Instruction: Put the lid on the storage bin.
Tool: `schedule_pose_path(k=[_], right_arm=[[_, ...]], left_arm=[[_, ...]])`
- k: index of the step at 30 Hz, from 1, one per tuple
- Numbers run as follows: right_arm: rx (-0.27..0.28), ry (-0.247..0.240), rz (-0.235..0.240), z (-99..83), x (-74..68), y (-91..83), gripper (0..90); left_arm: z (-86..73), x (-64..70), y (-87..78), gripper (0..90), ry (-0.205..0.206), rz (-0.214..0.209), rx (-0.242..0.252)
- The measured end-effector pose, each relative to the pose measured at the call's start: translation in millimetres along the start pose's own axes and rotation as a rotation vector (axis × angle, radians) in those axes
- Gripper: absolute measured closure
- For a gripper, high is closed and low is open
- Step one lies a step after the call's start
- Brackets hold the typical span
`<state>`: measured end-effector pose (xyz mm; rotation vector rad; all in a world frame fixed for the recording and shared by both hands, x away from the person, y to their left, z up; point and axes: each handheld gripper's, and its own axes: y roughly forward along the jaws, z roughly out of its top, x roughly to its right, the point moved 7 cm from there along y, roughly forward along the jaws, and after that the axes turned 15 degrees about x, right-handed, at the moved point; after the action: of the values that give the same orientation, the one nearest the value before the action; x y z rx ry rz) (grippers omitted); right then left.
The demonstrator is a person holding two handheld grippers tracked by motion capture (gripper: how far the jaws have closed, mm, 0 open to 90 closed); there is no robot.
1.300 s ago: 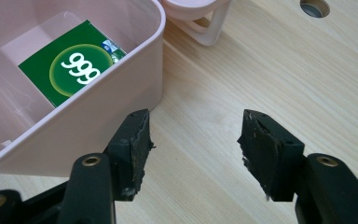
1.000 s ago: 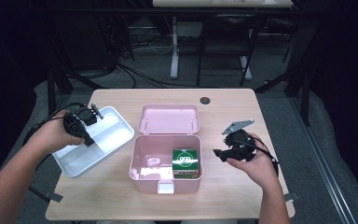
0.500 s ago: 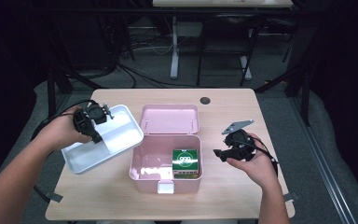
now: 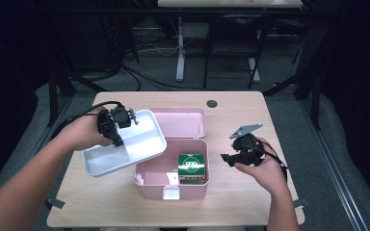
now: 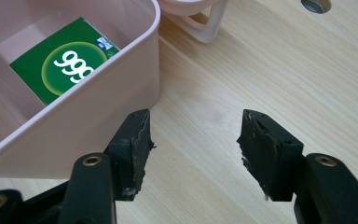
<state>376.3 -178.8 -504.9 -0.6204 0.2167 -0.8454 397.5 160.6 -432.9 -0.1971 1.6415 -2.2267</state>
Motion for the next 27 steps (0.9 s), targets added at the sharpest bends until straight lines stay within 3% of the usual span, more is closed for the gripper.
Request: schedule_pose_path(k=[7,10,15,27], right_arm=[[-0.004,0.0,-0.004,-1.0,1.2,0.4,42.9],[-0.005,0.002,-0.006,-1.3,2.0,0.2,42.9],[-0.001,0.005,0.0,-1.2,1.9,0.0,43.0],[-0.002,0.006,-0.003,-2.4,3.2,0.8,43.1]], left_arm=[[22.4,12.1,9.5,88.9,0.074,-0.027,-0.001],[38.2,23.2,16.5,88.9,0.133,-0.052,0.002],[55.9,35.1,23.4,88.9,0.19,-0.073,0.023],[83.4,54.4,41.1,89.0,0.262,-0.109,0.034]])
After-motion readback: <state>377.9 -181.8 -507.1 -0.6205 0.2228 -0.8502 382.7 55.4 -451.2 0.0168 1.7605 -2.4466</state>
